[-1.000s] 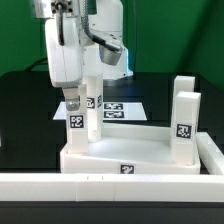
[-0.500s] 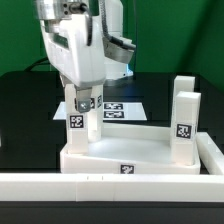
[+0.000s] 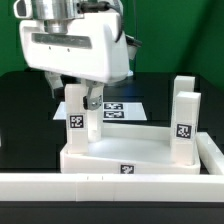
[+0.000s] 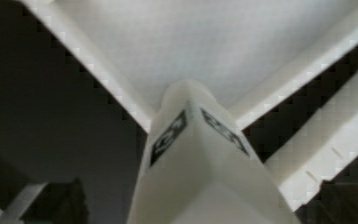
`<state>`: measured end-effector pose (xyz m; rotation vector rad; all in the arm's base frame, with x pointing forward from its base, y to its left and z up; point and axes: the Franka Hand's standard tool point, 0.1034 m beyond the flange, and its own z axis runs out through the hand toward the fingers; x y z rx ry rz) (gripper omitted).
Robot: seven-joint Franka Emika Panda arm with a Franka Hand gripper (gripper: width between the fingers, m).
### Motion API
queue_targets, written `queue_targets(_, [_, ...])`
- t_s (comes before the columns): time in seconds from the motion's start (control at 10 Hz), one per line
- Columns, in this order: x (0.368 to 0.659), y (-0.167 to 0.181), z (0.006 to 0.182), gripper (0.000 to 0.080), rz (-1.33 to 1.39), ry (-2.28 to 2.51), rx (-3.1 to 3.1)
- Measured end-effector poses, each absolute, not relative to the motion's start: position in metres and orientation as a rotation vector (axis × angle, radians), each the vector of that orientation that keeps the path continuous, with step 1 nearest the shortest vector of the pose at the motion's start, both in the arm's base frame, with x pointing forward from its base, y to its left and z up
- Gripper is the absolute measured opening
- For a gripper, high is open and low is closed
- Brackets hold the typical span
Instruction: Assemble desk
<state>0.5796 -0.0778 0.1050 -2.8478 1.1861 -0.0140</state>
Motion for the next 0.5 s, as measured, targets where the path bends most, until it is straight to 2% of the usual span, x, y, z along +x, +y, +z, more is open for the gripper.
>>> queue_targets(0.5, [0.5791, -0.0790, 0.1023, 0.0649, -0.067, 0.451, -3.094])
